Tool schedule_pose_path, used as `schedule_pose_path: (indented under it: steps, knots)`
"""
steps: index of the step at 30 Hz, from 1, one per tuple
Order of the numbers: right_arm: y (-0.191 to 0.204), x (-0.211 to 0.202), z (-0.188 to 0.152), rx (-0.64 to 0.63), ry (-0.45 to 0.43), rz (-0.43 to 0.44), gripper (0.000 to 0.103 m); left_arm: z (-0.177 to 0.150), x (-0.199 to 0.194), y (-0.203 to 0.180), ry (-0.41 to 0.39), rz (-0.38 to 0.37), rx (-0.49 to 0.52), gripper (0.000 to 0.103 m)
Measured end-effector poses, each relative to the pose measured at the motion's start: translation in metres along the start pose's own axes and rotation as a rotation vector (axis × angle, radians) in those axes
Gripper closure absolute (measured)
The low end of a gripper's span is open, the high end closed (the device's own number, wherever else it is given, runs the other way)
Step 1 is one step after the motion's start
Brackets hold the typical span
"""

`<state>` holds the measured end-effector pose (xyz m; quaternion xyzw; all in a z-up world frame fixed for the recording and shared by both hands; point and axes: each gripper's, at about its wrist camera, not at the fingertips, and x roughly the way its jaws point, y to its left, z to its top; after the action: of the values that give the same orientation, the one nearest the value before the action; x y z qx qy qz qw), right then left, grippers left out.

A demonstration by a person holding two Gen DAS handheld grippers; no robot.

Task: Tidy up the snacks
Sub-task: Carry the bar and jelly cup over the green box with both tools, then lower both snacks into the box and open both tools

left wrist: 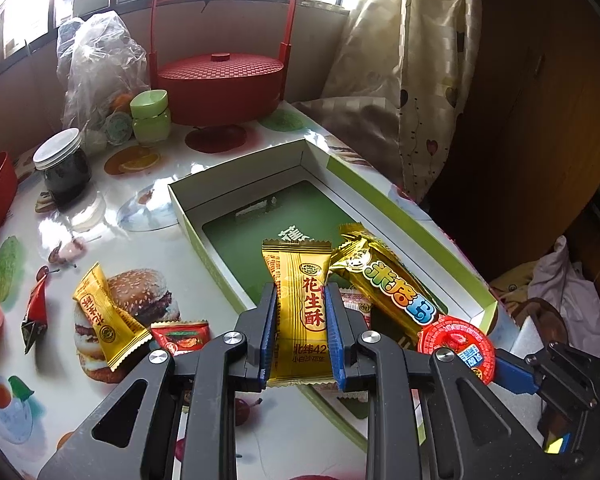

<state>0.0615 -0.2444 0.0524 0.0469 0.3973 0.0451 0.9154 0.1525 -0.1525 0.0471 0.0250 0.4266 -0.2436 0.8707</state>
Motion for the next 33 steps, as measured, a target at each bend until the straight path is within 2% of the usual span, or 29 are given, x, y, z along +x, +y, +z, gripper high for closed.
schedule_pose_path:
  steps: [3, 14, 21, 28, 33]
  knots:
    - [0.001, 0.002, -0.001, -0.016, -0.003, -0.026, 0.072, 0.000, 0.002, -0.001, 0.004, -0.003, 0.009, 0.079]
    - [-0.002, 0.009, 0.001, -0.009, 0.003, -0.022, 0.072, 0.001, 0.008, -0.001, 0.016, -0.005, 0.008, 0.078]
    - [-0.007, 0.014, 0.001, 0.006, 0.017, -0.042, 0.072, 0.000, 0.012, 0.000, 0.023, -0.006, 0.011, 0.073]
    - [-0.008, 0.017, 0.001, 0.008, 0.021, -0.050, 0.067, 0.001, 0.014, -0.002, 0.023, -0.001, 0.016, 0.072]
    - [-0.009, 0.018, 0.001, 0.009, 0.018, -0.061, 0.064, 0.001, 0.015, -0.004, 0.024, -0.014, 0.021, 0.063]
